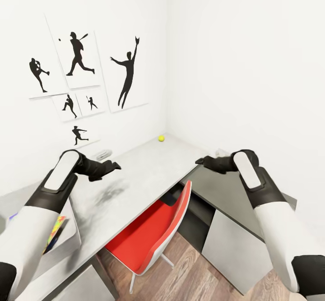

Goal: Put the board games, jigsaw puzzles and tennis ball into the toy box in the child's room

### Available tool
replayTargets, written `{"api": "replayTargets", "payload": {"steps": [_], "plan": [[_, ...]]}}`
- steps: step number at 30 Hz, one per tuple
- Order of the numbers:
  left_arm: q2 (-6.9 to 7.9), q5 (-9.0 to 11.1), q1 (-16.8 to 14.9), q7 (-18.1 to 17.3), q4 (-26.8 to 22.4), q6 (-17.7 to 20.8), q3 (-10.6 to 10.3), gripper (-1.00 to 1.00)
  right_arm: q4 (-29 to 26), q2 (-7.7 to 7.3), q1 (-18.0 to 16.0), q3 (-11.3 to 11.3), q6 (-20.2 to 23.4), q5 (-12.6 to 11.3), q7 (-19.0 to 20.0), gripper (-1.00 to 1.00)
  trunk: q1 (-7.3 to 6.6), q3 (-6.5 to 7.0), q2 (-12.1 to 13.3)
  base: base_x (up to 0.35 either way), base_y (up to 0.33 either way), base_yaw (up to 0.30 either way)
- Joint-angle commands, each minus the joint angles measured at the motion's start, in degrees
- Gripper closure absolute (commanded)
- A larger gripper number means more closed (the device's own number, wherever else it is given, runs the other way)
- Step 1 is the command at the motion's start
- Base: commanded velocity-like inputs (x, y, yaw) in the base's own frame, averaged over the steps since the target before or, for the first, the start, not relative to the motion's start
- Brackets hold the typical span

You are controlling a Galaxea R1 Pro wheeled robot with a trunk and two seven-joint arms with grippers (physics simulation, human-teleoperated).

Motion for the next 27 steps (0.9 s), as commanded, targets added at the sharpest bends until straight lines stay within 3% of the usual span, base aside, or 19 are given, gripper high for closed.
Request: {"api": "replayTargets", "payload": {"steps": [1, 8, 27], "plan": [[-0.22, -0.23, -0.23, 0.86, -0.09, 0.04, -0.47, -1.0, -1.1, 0.0, -0.02, 0.95, 0.08, -0.19, -1.64, -1.0, 0.04, -0.13, -0.13, 0.047, 0.0, 0.0], [-0.61, -1.44, -0.47, 1.27, -0.16, 0.09, -1.02, -1.0, -3.0, 0.15, 0.0, 1.9, 0.08, 0.2, -3.19, -1.0, 0.04, -0.17, -0.13, 0.177, -0.093, 0.121], [-0.65, -1.59, -0.5, 1.29, -0.14, 0.16, -1.51, -1.0, -2.86, 0.03, 0.05, 1.68, 0.08, -0.03, -3.18, -1.0, 0.04, -0.67, -0.13, 0.222, -0.215, 0.273]]}}
